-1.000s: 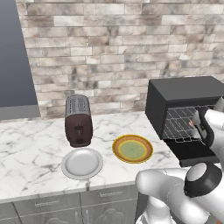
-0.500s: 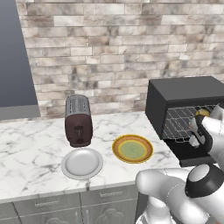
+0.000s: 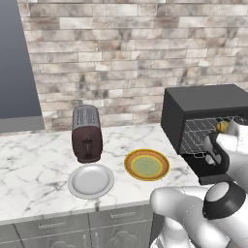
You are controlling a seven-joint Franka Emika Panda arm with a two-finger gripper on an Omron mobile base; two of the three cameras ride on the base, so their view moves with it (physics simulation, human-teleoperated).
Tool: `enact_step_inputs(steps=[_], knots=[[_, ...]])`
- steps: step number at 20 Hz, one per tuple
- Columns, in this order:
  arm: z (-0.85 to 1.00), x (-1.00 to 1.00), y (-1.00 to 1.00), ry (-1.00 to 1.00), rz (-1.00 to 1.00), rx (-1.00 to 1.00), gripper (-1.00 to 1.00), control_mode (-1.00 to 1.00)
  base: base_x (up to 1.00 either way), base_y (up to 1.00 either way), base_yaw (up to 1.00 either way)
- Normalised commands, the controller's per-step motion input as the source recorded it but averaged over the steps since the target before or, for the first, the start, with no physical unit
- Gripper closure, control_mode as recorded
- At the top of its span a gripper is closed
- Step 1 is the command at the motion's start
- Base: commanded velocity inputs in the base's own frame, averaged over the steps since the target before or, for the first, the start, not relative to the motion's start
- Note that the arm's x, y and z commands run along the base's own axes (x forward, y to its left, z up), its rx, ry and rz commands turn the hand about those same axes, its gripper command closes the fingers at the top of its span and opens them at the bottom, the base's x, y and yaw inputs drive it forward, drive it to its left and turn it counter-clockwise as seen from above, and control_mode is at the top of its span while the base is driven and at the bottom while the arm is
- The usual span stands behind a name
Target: Open the toaster oven door. Place the bread on the top rack in the toaster oven and place the steak on the bottom rack.
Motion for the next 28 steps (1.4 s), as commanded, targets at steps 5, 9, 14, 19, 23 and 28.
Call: enact_step_inputs(steps=[5,9,14,19,23,28], knots=[[-0.12,0.00,-0.14,0.00,-0.02,0.00,-1.00,-1.00,0.00,0.00,0.00],[-0.05,0.08,-0.03,0.00,-0.06,0.00,-1.00,-1.00,0.00,0.00,0.00],[0.00,0.12,-0.05,0.00,-0.07,0.00,-1.00,-1.00,0.00,0.00,0.00],[-0.01,0.06,-0.07,-0.02,-0.06,0.00,-1.00,-1.00,0.00,0.00,0.00],[-0.03,0.16,-0.03,0.00,-0.05,0.02,-1.00,-1.00,0.00,0.00,0.00],[-0.03,0.17,-0.03,-0.01,-0.02,0.07,-1.00,-1.00,0.00,0.00,0.00]])
